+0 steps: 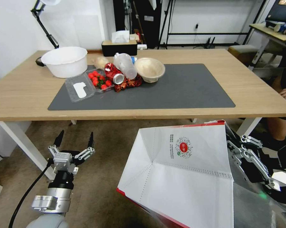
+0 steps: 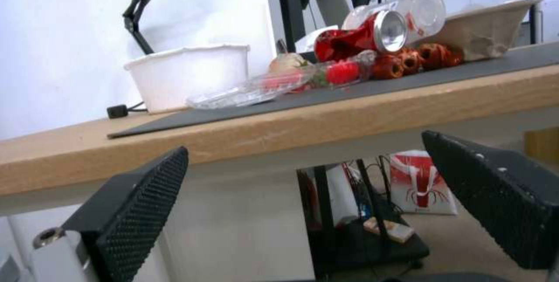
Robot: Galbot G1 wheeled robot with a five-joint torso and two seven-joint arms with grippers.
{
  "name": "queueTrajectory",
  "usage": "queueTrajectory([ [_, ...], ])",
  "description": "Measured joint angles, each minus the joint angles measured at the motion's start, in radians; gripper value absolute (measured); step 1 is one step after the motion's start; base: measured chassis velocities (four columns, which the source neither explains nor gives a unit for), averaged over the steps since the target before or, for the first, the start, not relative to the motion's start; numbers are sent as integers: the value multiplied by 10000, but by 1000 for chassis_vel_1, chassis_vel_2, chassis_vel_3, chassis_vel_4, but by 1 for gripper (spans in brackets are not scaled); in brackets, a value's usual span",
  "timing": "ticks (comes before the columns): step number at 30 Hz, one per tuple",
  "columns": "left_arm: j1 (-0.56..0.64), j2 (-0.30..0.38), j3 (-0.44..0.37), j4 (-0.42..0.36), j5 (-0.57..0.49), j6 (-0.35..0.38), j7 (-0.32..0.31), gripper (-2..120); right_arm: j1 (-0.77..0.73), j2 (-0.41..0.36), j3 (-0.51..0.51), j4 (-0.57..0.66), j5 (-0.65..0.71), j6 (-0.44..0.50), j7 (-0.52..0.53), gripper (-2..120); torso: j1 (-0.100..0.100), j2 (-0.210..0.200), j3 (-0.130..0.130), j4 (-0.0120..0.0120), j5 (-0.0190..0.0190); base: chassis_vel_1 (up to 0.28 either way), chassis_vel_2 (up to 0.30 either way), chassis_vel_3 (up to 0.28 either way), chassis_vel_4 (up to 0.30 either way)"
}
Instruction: Pick up the food delivery bag from the floor and place it on the table.
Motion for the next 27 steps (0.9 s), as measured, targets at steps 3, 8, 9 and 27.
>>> queueTrajectory([
  [3,-3,7,-17,56,-20,-29,-6,100,-6,19,0,23,-12,5,-5,0,61,158,98,1,0,0,0,0,0],
  [8,-18,13,9,95,-29,-32,-9,100,-63,52,29,41,-29,14,-12,0,147,378,234,0,0,0,0,0,0],
  [9,-18,13,9,95,-29,-32,-9,100,-63,52,29,41,-29,14,-12,0,147,378,234,0,0,0,0,0,0],
  [27,37,-17,26,89,22,-125,-10,100,-68,182,-94,92,-167,36,-70,0,477,1197,719,1,0,0,0,0,0],
])
